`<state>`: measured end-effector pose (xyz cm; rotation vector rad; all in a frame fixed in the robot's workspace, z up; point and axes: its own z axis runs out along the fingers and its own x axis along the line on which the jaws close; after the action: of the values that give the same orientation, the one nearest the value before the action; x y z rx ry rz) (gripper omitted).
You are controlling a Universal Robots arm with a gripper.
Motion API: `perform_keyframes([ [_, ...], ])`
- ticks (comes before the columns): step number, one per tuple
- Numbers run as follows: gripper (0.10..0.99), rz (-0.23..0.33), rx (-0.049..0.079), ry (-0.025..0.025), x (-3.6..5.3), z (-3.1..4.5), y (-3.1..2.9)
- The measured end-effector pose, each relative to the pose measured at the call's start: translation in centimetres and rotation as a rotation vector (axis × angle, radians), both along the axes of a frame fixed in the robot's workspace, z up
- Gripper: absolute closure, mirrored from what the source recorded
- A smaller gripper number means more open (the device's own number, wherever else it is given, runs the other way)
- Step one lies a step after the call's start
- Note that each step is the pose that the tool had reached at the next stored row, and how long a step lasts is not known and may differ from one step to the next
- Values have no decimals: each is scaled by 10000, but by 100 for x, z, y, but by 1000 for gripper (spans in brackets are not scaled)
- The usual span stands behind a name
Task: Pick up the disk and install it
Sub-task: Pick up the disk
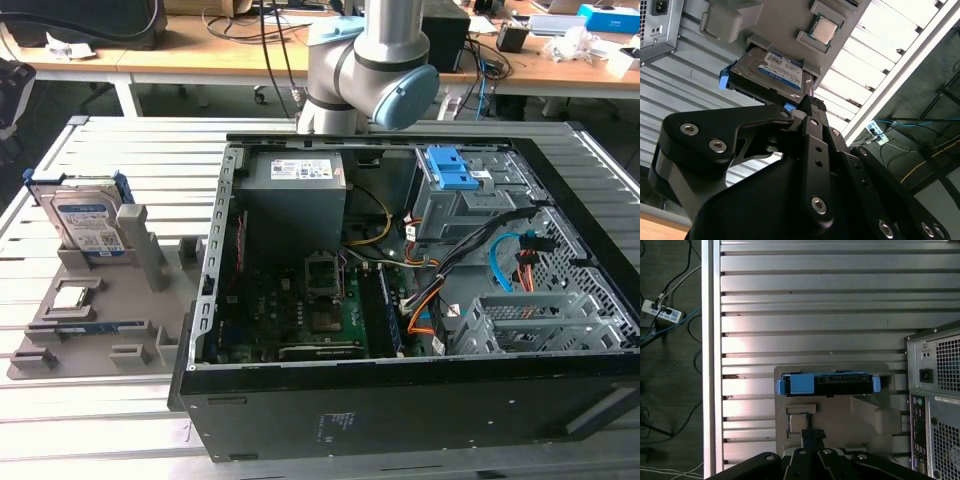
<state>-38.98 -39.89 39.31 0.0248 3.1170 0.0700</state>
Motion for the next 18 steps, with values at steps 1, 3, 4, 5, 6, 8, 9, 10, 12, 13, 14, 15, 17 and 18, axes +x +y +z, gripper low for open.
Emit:
perform_keyframes([
  [1,980,57,0,1,0,0,0],
  [3,980,351,0,0,0,0,0],
  [4,980,532,0,0,0,0,0],
  [5,980,750,0,0,0,0,0],
  [6,980,950,0,1,0,0,0],
  [8,980,1365,0,0,0,0,0],
  [9,980,1561,0,0,0,0,0],
  [10,980,1726,0,0,0,0,0],
  [12,980,1938,0,1,0,0,0],
  [13,980,2036,0,0,0,0,0],
  [14,980,2132,0,1,0,0,0],
  [15,980,2258,0,0,0,0,0],
  [17,980,2623,0,1,0,0,0],
  [18,980,2803,0,0,0,0,0],
])
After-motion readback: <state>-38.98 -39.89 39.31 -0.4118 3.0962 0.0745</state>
